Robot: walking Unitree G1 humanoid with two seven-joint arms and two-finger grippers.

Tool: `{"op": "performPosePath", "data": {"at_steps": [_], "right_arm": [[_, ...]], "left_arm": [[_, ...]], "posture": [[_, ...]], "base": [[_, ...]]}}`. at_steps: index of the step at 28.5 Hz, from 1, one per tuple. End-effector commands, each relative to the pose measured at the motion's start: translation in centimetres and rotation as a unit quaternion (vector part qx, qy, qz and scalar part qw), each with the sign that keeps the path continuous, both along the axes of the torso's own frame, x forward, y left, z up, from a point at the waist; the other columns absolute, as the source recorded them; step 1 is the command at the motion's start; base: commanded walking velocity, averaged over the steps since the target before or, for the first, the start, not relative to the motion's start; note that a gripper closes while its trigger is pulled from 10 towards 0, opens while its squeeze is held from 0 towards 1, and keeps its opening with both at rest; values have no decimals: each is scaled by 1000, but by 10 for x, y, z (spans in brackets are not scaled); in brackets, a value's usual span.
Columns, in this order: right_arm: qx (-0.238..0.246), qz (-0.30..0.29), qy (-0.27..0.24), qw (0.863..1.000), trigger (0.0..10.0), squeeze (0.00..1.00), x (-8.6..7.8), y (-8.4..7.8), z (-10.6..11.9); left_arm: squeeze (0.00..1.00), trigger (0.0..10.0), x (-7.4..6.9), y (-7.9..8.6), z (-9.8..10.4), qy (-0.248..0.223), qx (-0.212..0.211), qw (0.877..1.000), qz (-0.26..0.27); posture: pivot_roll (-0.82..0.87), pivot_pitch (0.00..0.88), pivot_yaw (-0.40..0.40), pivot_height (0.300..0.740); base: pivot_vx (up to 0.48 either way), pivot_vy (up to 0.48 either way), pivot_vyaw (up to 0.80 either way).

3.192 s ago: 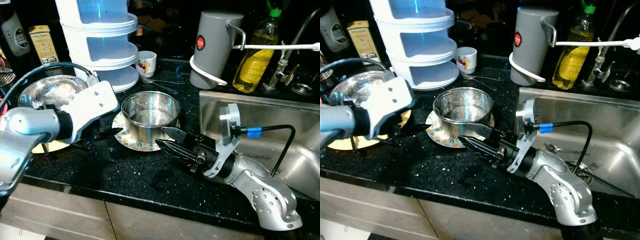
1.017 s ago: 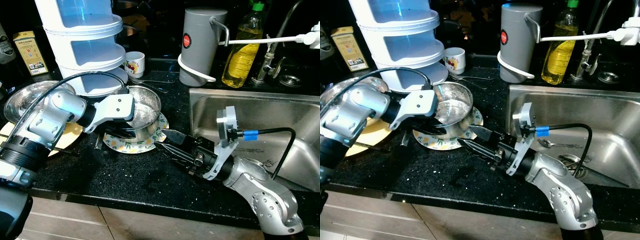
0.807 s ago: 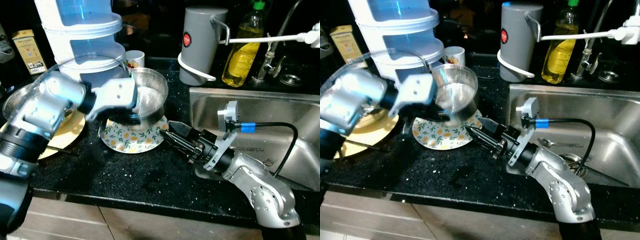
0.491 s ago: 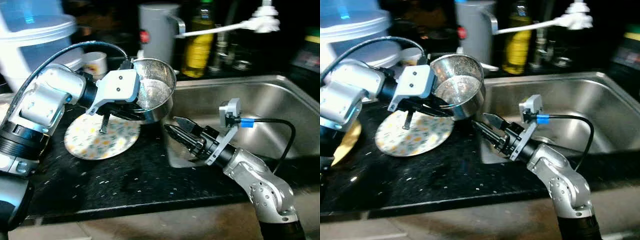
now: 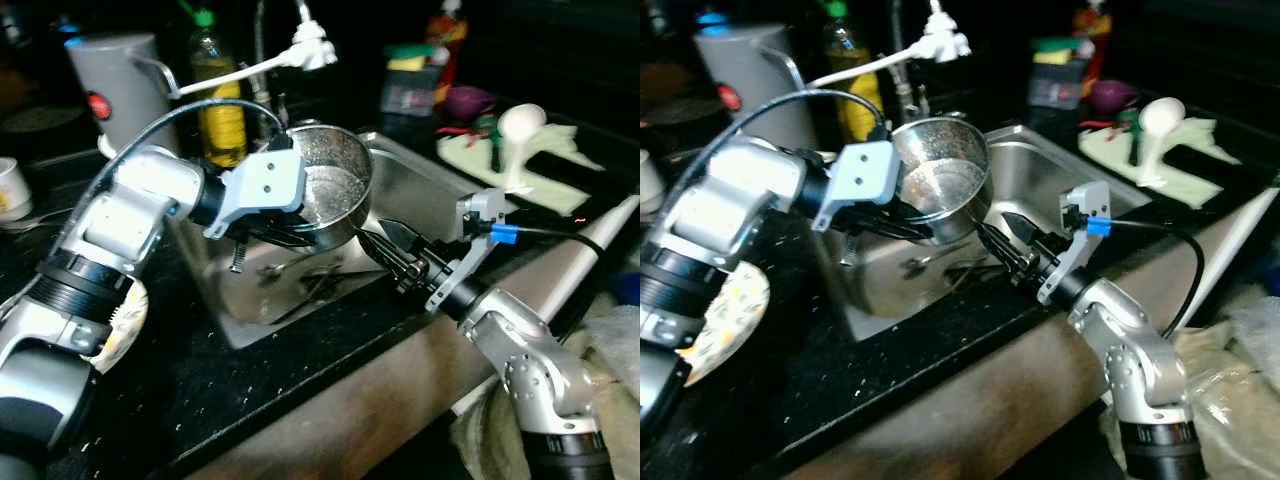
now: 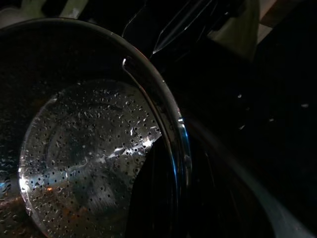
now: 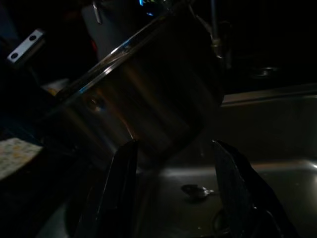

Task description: Kitchen organization

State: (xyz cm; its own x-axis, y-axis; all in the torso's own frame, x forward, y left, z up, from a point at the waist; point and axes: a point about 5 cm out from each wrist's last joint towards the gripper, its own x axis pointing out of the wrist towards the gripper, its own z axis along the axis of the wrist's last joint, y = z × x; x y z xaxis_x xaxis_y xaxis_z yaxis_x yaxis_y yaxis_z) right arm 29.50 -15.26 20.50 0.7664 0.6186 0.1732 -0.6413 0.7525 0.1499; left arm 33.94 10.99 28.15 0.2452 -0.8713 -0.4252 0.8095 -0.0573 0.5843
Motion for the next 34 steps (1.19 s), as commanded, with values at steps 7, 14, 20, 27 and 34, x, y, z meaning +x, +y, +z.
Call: {"op": "performPosePath", "data": {"at_steps": [7,14,20,27,34], "right_arm": [[-24,-36,22,999,10000,0,7,-5,-10],[-49,-88,48,994,10000,0,14,-18,-19],[-51,-100,50,992,10000,0,15,-19,-19],[-56,-91,49,993,10000,0,12,-18,-20],[-56,-86,47,994,10000,0,11,-16,-20]], "left_arm": [[0,10000,24,6,-28,6,7,995,97],[0,10000,37,7,-43,21,-11,989,149],[12,10000,43,7,-55,23,-24,986,160],[941,10000,43,6,-72,47,-24,986,161],[1000,10000,44,5,-77,57,-32,986,154]], "posture": [[-103,0,6,740],[-105,0,8,740],[-111,0,13,740],[-116,0,16,740],[-113,0,15,740]], "base": [[0,0,0],[0,0,0],[0,0,0],[0,0,0],[0,0,0]]}}
